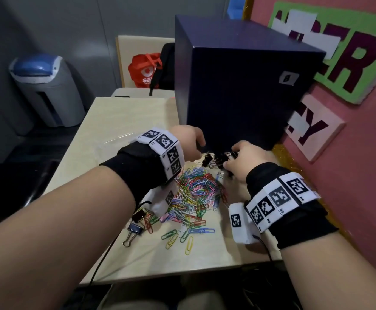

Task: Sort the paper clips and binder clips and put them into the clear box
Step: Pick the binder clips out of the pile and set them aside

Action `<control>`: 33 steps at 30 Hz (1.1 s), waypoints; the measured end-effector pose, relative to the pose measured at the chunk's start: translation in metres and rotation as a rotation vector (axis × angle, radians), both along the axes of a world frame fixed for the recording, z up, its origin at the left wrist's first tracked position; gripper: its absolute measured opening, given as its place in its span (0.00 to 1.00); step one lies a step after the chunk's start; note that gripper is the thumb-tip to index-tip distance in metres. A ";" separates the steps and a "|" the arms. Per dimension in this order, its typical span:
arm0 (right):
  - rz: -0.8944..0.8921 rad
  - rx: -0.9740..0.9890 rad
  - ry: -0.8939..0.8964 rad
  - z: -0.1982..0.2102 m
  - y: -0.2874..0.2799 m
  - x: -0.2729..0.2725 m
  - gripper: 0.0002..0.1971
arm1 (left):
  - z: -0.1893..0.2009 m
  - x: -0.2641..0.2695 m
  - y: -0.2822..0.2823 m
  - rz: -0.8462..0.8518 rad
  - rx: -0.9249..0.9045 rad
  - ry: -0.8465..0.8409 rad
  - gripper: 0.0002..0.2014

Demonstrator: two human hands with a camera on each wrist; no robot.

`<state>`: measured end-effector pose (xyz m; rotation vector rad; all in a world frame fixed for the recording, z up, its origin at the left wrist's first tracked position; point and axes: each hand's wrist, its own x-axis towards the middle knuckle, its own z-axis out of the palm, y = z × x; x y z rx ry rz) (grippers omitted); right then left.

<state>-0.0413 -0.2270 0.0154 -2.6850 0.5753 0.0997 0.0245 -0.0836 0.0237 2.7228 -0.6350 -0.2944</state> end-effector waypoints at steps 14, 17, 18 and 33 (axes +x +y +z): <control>0.690 -0.044 0.261 -0.001 0.081 -0.028 0.13 | 0.001 -0.028 0.060 -0.067 0.385 0.021 0.11; 0.760 -0.085 0.274 -0.005 0.094 -0.032 0.14 | -0.001 -0.037 0.085 -0.033 0.430 0.089 0.08; 0.774 -0.103 0.270 -0.006 0.097 -0.033 0.14 | -0.003 -0.040 0.093 -0.012 0.433 0.112 0.07; 0.985 -0.281 0.217 -0.021 0.145 -0.036 0.17 | -0.029 -0.061 0.133 0.035 0.536 0.099 0.24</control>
